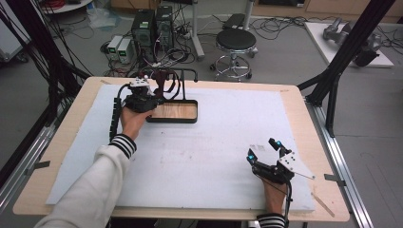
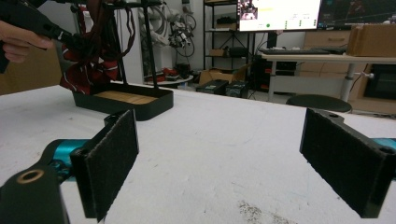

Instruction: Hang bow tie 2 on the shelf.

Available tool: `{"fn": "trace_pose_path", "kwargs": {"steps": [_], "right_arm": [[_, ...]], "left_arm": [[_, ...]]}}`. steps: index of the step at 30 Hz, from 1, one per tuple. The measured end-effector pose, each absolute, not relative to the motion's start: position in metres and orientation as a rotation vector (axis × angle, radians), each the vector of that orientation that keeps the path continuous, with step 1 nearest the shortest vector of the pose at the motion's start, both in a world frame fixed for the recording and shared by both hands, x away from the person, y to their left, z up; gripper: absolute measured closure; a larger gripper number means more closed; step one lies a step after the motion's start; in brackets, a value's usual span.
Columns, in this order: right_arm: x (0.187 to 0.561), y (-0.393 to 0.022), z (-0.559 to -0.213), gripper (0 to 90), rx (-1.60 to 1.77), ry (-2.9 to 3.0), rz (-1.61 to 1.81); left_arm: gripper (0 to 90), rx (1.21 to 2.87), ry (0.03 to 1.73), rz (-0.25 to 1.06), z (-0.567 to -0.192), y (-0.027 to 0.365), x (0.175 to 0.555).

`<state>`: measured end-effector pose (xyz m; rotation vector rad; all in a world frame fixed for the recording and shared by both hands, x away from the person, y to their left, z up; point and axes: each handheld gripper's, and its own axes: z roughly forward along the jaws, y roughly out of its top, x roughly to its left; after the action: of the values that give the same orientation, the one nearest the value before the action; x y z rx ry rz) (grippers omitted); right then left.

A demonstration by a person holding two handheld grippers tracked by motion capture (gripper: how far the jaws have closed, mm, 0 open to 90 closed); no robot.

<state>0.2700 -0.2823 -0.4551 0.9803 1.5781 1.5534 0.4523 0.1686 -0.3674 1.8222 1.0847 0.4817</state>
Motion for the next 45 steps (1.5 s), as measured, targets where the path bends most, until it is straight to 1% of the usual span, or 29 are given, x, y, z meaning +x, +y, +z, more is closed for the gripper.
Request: {"fn": "trace_pose_path", "kwargs": {"steps": [7,12,13,15,18,21,22,24,25,27,30,31,32,33,34,36,37,38,40,41,42,43,44,45], "right_arm": [[0.27,-0.282,-0.455,10.9,0.982,1.578,1.556],[0.27,-0.282,-0.455,10.9,0.984,1.577,1.556],[0.27,-0.282,-0.455,10.9,0.984,1.577,1.556],[0.27,-0.282,-0.455,10.9,0.982,1.579,1.554],[0.27,-0.282,-0.455,10.9,0.982,1.578,1.554],[0.27,-0.282,-0.455,10.9,0.981,1.579,1.552],[0.27,-0.282,-0.455,10.9,0.981,1.578,1.554],[0.27,-0.282,-0.455,10.9,0.981,1.579,1.553],[0.27,-0.282,-0.455,10.9,0.98,1.579,1.552],[0.27,-0.282,-0.455,10.9,0.979,1.578,1.553],[0.27,-0.282,-0.455,10.9,0.984,1.577,1.555],[0.27,-0.283,-0.455,10.9,0.984,1.575,1.557],[0.27,-0.283,-0.455,10.9,0.984,1.575,1.557],[0.27,-0.283,-0.455,10.9,0.986,1.574,1.556],[0.27,-0.283,-0.455,10.9,0.989,1.578,1.554],[0.27,-0.282,-0.455,10.9,0.988,1.58,1.551],[0.27,-0.282,-0.455,10.9,0.987,1.58,1.554],[0.27,-0.282,-0.455,10.9,0.987,1.58,1.554],[0.27,-0.282,-0.455,10.9,0.979,1.578,1.552],[0.27,-0.282,-0.455,10.9,0.972,1.578,1.55],[0.27,-0.282,-0.455,10.9,0.972,1.578,1.55],[0.27,-0.282,-0.455,10.9,0.971,1.577,1.549],[0.27,-0.282,-0.455,10.9,0.973,1.577,1.55],[0.269,-0.282,-0.455,10.9,0.978,1.576,1.553]], "left_arm": [[76.8,1.81,1.086,0.476,-0.367,0.169,0.454],[70.4,1.807,1.095,0.485,-0.368,0.168,0.455],[65.6,1.8,1.11,0.5,-0.368,0.167,0.455],[49.6,1.8,1.116,0.516,-0.368,0.168,0.455],[31.9,1.802,1.097,0.518,-0.368,0.168,0.455],[23.3,1.807,1.068,0.516,-0.367,0.167,0.453],[21.8,1.816,1.059,0.522,-0.366,0.167,0.451],[20.6,1.808,1.048,0.531,-0.364,0.169,0.446],[18.4,1.801,1.022,0.534,-0.363,0.172,0.438],[18.3,1.799,1.009,0.54,-0.363,0.173,0.435],[17.7,1.786,0.936,0.562,-0.36,0.18,0.416],[16.0,1.754,0.862,0.593,-0.357,0.188,0.401],[15.4,1.754,0.862,0.593,-0.357,0.188,0.401],[15.4,1.722,0.798,0.633,-0.356,0.199,0.385],[15.3,1.722,0.798,0.633,-0.356,0.199,0.385],[14.5,1.697,0.755,0.655,-0.357,0.213,0.371],[14.4,1.665,0.722,0.679,-0.361,0.228,0.358],[14.4,1.665,0.722,0.679,-0.361,0.228,0.358],[14.4,1.63,0.704,0.707,-0.368,0.244,0.346],[14.3,1.588,0.686,0.716,-0.378,0.259,0.336],[14.2,1.588,0.686,0.716,-0.378,0.259,0.336],[14.2,1.56,0.677,0.72,-0.388,0.273,0.327],[14.1,1.56,0.677,0.72,-0.388,0.273,0.327],[14.2,1.538,0.673,0.723,-0.397,0.284,0.32]]}}
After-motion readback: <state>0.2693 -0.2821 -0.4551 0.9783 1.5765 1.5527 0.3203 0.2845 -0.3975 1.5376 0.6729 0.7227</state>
